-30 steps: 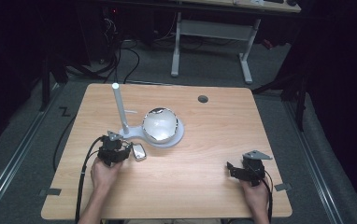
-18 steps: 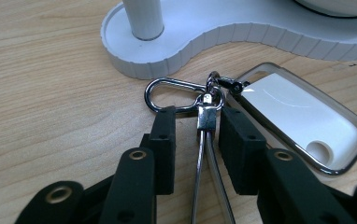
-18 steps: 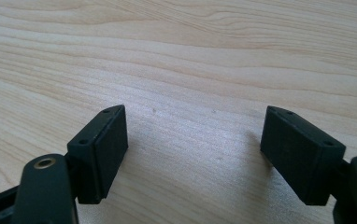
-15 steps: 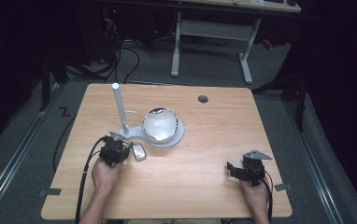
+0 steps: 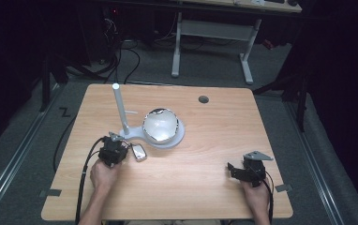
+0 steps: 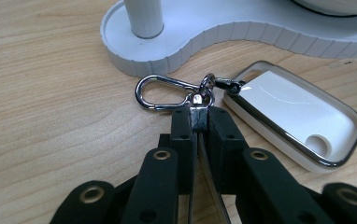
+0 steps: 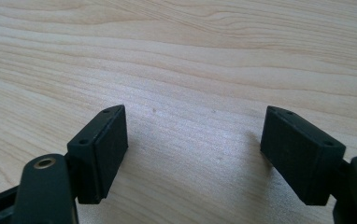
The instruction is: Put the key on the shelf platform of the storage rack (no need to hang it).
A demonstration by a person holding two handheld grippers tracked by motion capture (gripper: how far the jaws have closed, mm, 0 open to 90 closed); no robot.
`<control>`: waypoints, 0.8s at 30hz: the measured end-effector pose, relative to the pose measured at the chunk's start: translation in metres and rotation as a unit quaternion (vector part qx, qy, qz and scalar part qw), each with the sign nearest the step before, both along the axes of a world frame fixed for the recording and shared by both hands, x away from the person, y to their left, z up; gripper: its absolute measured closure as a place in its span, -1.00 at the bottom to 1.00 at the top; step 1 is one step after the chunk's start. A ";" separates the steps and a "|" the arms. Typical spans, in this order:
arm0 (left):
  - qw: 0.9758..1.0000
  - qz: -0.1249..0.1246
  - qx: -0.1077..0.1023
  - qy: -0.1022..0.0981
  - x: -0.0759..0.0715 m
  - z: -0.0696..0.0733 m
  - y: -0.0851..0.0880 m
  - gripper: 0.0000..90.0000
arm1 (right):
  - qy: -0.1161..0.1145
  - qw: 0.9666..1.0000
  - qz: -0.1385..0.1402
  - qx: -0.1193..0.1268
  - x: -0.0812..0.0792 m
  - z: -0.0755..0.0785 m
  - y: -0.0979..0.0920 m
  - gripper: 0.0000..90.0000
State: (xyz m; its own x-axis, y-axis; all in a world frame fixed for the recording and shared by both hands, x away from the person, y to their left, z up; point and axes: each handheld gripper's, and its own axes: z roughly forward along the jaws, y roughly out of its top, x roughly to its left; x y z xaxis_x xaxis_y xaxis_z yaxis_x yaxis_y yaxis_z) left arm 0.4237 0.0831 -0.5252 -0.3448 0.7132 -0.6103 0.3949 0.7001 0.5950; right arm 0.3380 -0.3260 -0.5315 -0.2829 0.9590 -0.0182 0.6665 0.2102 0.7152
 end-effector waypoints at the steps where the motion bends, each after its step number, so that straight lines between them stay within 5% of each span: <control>1: 1.000 0.005 -0.007 0.000 -0.001 0.002 -0.001 0.81 | 0.000 1.000 0.000 0.000 0.000 0.000 0.000 -0.48; 16: 0.999 -0.013 -0.039 -0.030 -0.020 0.026 0.003 0.82 | 0.000 1.000 0.000 0.000 0.000 0.000 0.000 -0.48; 24: 0.996 -0.010 -0.075 -0.040 -0.030 0.044 0.010 0.82 | 0.000 1.000 0.001 -0.001 0.000 0.000 0.000 -0.48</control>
State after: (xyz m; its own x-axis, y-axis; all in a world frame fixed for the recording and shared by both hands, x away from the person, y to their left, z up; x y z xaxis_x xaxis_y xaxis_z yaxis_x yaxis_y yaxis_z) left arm 0.3937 0.0930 -0.4811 -0.2772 0.6179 -0.7358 0.3646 0.7761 0.5145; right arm 0.3380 -0.3262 -0.5316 -0.2840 0.9586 -0.0194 0.6659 0.2117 0.7154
